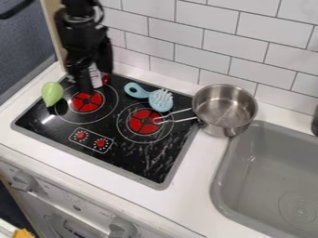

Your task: Put the green item into the silver pot

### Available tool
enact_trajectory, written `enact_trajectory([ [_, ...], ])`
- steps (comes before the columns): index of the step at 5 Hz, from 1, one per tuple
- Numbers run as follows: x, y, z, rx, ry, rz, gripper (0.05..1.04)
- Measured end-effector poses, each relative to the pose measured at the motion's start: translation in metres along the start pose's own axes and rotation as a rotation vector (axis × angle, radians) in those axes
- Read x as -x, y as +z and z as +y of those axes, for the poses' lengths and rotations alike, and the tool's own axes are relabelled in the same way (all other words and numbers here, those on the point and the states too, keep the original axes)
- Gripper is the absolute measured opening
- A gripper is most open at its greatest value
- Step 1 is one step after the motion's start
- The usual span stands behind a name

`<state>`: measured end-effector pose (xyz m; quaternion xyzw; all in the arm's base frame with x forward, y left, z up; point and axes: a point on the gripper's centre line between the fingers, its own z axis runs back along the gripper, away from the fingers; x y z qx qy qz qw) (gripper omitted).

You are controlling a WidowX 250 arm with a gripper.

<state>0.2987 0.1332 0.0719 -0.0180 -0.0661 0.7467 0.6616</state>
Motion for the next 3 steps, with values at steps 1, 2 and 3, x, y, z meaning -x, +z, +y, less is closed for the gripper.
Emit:
enact_trajectory([
  [1,-0.016,0.0,0.014,0.022,0.07,-0.014,1.001],
  [2,-0.032,0.0,0.016,0.044,0.173,-0.027,1.001],
  [3,-0.043,-0.015,0.012,0.019,0.209,-0.036,1.001],
])
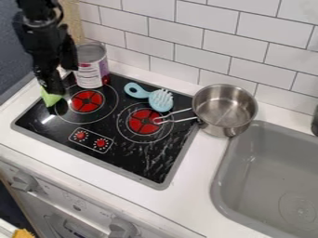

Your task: Put the green item into the silver pot

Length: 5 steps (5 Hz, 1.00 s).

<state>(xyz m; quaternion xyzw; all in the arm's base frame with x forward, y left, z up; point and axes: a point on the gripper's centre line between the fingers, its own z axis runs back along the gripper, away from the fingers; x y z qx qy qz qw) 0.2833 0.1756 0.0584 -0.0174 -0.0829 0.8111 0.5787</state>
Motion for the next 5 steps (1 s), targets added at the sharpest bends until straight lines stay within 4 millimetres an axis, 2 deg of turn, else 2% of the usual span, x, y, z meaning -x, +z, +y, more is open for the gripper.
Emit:
enact_trajectory([
  [1,-0.004,-0.017,-0.008,-0.031,0.004,-0.008,1.001],
  [3,-0.02,-0.024,-0.009,-0.048,0.053,-0.059,1.001],
  [5,-0.04,-0.041,-0.007,-0.09,0.111,-0.088,1.001],
])
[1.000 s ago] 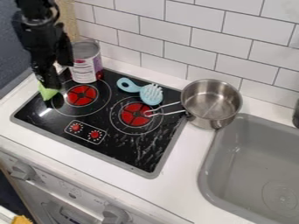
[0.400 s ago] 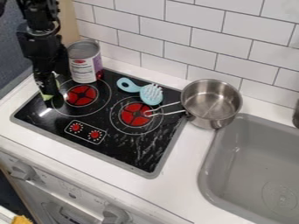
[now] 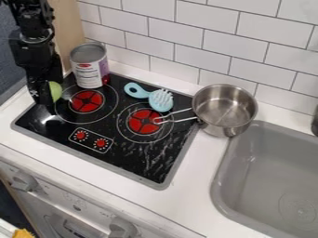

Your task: Put the green item into the silver pot

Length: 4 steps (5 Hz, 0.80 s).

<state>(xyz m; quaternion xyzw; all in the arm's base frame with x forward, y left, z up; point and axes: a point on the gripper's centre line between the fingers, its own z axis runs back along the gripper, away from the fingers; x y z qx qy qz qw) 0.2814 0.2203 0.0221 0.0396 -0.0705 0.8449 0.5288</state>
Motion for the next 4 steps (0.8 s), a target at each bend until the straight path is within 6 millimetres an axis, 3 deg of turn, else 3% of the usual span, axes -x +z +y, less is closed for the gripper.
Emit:
enact_trajectory([
  [1,-0.0026,-0.0097,-0.0016,-0.027,0.001,-0.005,0.95],
  [2,-0.0029,-0.0099,-0.0036,-0.01,0.004,-0.004,0.725],
  [4,0.0004,-0.0098,-0.0023,-0.006,-0.002,0.008,0.721],
])
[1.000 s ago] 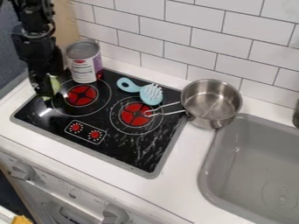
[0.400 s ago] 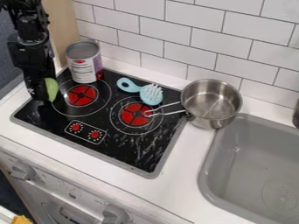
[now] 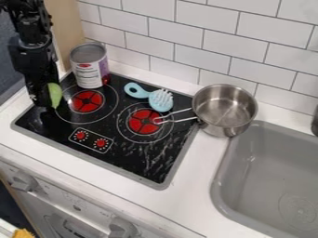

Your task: Put the green item into the silver pot

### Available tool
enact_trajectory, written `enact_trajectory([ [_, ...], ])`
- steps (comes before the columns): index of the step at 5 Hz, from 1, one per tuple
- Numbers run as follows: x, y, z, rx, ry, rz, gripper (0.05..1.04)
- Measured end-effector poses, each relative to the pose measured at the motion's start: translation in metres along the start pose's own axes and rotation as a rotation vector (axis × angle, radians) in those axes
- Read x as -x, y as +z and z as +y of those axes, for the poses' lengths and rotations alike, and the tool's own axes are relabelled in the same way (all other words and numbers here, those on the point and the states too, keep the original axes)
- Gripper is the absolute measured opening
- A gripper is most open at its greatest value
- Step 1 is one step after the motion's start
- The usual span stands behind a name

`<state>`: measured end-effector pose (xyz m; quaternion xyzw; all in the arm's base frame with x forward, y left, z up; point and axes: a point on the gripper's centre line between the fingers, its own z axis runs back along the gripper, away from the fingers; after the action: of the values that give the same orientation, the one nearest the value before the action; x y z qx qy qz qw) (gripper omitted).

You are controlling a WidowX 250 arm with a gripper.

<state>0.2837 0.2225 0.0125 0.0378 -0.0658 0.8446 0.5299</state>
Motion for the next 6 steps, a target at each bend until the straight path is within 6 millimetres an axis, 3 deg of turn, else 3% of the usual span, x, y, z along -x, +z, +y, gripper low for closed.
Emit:
enact_trajectory([
  [1,0.005,0.013,0.005,0.024,0.002,0.032,0.721],
  [2,0.009,0.043,0.007,0.089,-0.014,0.06,0.721],
  [3,0.035,0.074,0.014,0.142,-0.101,0.094,0.721],
  [5,0.14,0.112,0.02,0.16,-0.509,0.163,0.721],
  [6,0.198,0.101,0.019,0.106,-0.653,0.177,0.721],
])
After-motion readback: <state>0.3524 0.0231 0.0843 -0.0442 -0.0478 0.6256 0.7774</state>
